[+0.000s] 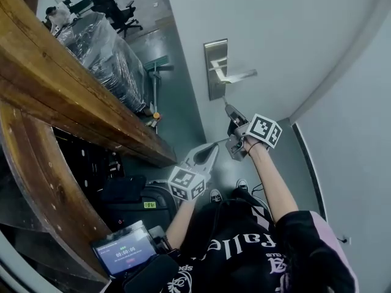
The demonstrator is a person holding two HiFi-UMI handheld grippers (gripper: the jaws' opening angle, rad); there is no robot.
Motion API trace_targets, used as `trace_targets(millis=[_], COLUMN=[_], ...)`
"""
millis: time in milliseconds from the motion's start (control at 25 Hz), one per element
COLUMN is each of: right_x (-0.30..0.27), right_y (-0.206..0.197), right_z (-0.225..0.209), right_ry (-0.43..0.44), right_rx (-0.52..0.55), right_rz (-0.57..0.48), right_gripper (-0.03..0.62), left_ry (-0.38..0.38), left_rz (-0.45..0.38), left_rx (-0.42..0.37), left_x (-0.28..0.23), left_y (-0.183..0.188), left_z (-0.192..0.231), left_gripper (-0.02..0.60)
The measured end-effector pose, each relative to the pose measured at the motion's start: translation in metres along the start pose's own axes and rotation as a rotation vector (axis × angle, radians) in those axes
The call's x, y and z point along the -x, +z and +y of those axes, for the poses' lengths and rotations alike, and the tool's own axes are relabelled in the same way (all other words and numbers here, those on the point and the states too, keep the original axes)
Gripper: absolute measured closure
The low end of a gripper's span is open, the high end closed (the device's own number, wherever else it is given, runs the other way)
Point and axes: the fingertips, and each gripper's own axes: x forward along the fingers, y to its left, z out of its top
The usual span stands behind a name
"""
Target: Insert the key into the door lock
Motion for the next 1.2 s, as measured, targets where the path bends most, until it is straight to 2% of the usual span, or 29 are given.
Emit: trace_targets(millis=[440,760,1200], right_x=[-0.043,-0.049,-0.053], right_y=[0.025,0.019,0.019], right_z=[-0.008,-0.007,-0.004], right_ry=[0.029,0.056,0.06], right_rx=[-0.084,-0.132,-0.124], right_rz=[-0.042,-0.032,-0.017], right_gripper=[0.557,0.557,0.557], left_ry=[-0.015,0.005,0.019], left_rz=[0.022,0.018,0.018], left_rx=[-0.086,-0.061,-0.043], left_x=[-0.002,0.004,0.007], left_y=[0.003,-0.005,-0.011], left_z=[0.005,0.011,0.018], left_gripper=[0.575,0.575,0.575])
